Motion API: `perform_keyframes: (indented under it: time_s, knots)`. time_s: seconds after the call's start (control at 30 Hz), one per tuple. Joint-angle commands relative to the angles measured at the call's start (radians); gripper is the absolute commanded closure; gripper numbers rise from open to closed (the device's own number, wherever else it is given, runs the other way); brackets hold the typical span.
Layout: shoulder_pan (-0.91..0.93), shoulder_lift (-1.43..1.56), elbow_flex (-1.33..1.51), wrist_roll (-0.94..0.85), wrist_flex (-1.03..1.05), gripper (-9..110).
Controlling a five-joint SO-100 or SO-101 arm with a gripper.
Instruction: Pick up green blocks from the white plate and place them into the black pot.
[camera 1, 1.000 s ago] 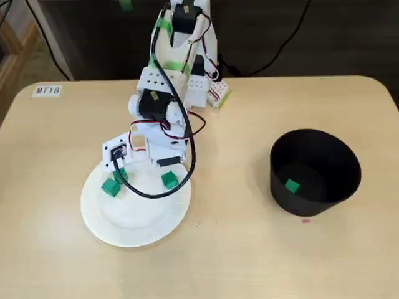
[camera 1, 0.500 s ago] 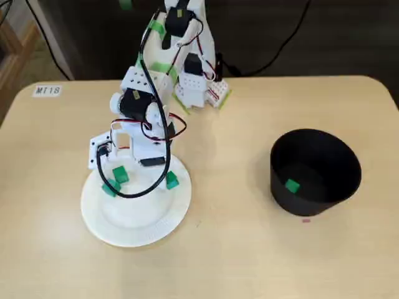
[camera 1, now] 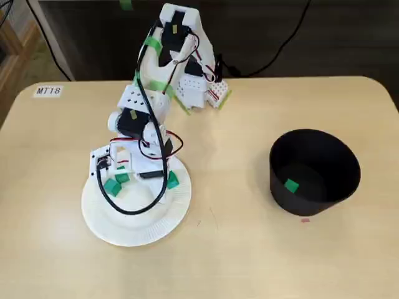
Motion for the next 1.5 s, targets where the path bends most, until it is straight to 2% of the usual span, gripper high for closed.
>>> perform_keyframes:
  time_s: [0.0, 0.43, 0.53, 0.6, 0.9, 1.13, 1.3, 1.47]
  knots:
    - [-0.018, 0.008, -0.037, 0.009, 0.006, 70]
    - [-0.032, -0.054, -0.032, 0.032, 0.005, 74]
    - [-0.032, -0.077, -0.041, 0.055, -0.003, 85]
    - [-0.032, -0.110, -0.060, 0.092, 0.002, 104]
    - [-0.025, -0.061, -0.083, 0.080, -0.002, 104]
    - [0.002, 0.138, -0.222, 0.199, -0.005, 104]
    - [-0.130, 0.268, -0.337, 0.331, 0.000, 104]
    - [-0.367, 0.399, -0.348, 0.500, -0.003, 104]
